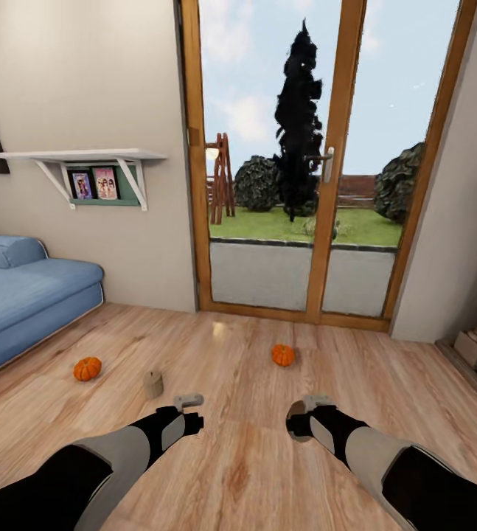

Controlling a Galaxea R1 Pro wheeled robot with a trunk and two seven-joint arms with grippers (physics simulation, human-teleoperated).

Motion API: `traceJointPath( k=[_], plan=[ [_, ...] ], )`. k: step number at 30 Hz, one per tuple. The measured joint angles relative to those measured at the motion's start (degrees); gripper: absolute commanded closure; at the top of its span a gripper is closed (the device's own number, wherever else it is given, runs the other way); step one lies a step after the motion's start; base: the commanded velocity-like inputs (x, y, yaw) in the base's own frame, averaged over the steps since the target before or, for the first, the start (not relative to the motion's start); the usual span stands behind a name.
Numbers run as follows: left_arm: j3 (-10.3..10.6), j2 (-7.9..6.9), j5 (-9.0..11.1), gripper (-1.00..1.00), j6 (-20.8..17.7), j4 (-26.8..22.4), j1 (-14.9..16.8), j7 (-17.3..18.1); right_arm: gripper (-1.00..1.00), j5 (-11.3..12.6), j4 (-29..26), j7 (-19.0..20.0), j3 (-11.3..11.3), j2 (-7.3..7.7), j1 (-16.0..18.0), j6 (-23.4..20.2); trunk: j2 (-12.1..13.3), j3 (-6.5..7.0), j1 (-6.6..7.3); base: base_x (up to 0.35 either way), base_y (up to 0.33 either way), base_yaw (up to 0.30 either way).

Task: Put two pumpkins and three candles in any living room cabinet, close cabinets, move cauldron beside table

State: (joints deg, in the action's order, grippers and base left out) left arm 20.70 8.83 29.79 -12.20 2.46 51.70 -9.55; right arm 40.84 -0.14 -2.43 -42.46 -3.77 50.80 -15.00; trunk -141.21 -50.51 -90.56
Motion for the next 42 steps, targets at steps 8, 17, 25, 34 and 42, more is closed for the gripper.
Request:
traceJointPath(
  k=[8, 17, 25, 34, 42],
  plan=[
    [0.0, 0.00, 0.0, -1.00, 0.0, 0.0, 0.0, 0.0, 1.00, 0.0, 0.0, 0.0, 0.0, 0.00, 0.0, 0.0, 0.0, 0.00, 0.00, 0.320, -0.085, 0.292],
    [0.0, 0.00, 0.0, -1.00, 0.0, 0.0, 0.0, 0.0, 1.00, 0.0, 0.0, 0.0, 0.0, 0.00, 0.0, 0.0, 0.0, 0.00, 0.00, 0.310, -0.095, 0.292],
    [0.0, 0.00, 0.0, -1.00, 0.0, 0.1, 0.0, 0.0, 1.00, 0.0, 0.0, 0.0, 0.0, 0.00, 0.0, 0.0, 0.0, 0.00, -0.01, 0.240, -0.139, 0.292],
    [0.0, 0.00, 0.0, -1.00, 0.0, 0.1, 0.0, 0.0, 1.00, 0.0, 0.0, 0.0, 0.0, 0.00, 0.0, 0.0, 0.0, 0.00, -0.02, 0.190, -0.144, 0.292],
    [0.0, 0.00, 0.0, -1.00, 0.0, 0.1, 0.0, 0.0, 1.00, 0.0, 0.0, 0.0, 0.0, 0.00, 0.0, 0.0, 0.0, 0.00, -0.02, 0.167, -0.143, 0.292]
  ],
)
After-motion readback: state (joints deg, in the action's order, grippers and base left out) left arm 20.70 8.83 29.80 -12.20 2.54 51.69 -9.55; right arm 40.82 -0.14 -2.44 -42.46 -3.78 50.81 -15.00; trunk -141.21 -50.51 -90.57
